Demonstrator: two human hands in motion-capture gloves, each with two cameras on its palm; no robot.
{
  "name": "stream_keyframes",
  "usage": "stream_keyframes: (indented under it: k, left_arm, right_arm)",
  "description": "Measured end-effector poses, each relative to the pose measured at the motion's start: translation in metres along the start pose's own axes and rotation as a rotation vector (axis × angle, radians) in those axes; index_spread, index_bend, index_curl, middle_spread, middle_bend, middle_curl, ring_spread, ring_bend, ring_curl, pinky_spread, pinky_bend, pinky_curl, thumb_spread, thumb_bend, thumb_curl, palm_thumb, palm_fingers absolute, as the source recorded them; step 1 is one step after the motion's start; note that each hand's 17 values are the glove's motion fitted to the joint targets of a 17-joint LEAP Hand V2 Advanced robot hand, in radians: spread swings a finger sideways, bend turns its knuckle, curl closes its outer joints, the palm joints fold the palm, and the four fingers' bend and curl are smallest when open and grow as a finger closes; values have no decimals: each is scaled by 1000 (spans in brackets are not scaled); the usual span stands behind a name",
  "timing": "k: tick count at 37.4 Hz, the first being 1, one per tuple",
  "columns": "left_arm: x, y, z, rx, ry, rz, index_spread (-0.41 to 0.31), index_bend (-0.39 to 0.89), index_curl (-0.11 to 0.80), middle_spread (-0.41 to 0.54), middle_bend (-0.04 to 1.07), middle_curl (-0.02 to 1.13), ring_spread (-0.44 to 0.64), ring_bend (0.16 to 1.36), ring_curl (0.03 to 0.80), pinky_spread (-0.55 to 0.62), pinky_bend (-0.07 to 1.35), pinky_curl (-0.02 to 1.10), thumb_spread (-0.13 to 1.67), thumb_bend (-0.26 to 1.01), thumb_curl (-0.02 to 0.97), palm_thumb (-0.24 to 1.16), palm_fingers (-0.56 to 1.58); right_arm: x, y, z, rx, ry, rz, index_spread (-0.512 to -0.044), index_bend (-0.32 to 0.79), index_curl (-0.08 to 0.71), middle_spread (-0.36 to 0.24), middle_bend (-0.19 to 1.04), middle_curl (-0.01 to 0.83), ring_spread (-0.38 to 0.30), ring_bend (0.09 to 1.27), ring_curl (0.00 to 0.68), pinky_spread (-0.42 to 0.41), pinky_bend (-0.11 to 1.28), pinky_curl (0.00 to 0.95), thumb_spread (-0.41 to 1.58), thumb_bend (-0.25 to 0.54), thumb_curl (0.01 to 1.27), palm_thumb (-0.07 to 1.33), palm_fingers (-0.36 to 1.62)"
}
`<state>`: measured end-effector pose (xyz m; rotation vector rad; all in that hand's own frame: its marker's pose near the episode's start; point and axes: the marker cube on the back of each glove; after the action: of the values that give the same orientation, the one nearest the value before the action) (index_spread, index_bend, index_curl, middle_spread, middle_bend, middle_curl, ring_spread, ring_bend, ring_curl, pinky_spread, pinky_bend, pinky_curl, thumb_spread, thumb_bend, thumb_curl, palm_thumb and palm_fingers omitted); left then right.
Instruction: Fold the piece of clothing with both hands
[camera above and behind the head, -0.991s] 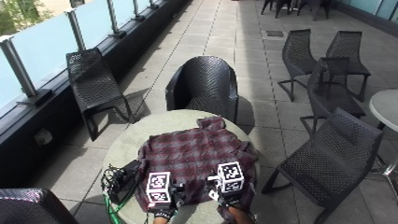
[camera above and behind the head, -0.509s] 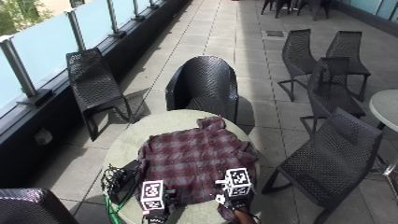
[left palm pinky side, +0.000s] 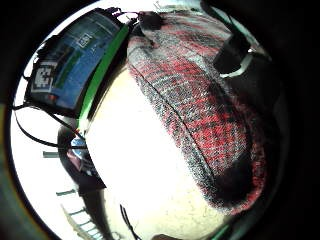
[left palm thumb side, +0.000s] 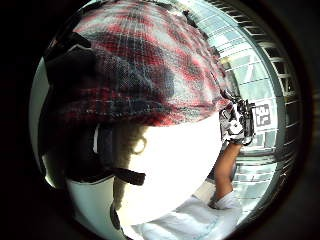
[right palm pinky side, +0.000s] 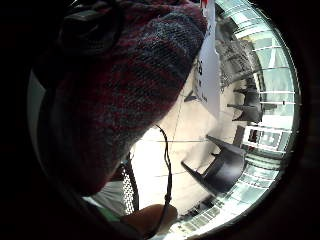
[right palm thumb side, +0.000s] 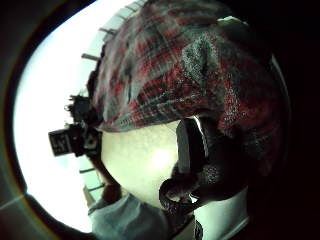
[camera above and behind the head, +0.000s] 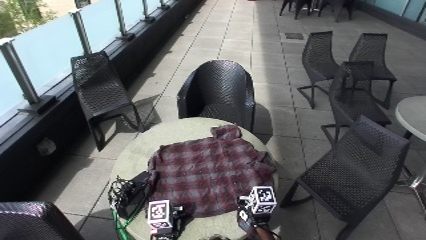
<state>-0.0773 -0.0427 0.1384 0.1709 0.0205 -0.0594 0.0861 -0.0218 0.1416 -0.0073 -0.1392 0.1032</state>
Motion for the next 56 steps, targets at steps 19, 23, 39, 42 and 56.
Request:
stream_keyframes:
  k: [19, 23, 39, 42, 56]
  left_arm:
    - [-5, 68, -87, 57, -98, 176, -316, 280, 391, -316, 299, 423, -308, 568, 337, -137, 224, 356, 1219, 57, 340, 640, 1240]
    - [5, 87, -108, -128, 42, 290, -329, 255, 400, -337, 340, 443, -338, 581, 354, -167, 202, 363, 1225, 46, 339, 654, 1270]
    - [19, -92, -179, -412, -70, 233, -337, 156, 411, -385, 484, 498, -401, 710, 418, -277, 248, 408, 1258, 14, 332, 709, 1371]
    - [9, -154, -142, -514, -66, 130, -338, 158, 412, -389, 503, 505, -407, 750, 429, -287, 257, 418, 1264, 9, 330, 718, 1368]
    - [8, -168, -126, -747, -298, -128, -342, 230, 457, -378, 578, 533, -393, 816, 461, -235, 142, 404, 1318, -4, 313, 747, 1257]
  right_arm:
    - [0, 58, -65, -95, -39, -320, -319, 171, 342, -225, 358, 400, -240, 581, 357, -100, 378, 328, 1200, 176, 336, 861, 1265]
    - [-1, 71, -96, -302, -87, -434, -313, 157, 347, -238, 362, 410, -262, 600, 372, -152, 401, 345, 1193, 158, 329, 871, 1291]
    - [-52, -109, -198, -643, -282, -243, -304, 77, 309, -245, 470, 461, -258, 798, 446, -308, 522, 394, 1173, 58, 289, 848, 1391]
    - [-57, -143, -190, -870, -199, 45, -303, 88, 300, -240, 504, 472, -247, 835, 462, -310, 568, 411, 1146, 20, 280, 817, 1396]
    - [-81, -268, -107, -658, -36, 34, -315, 187, 344, -232, 549, 489, -227, 871, 486, -308, 606, 434, 1059, -26, 264, 753, 1384]
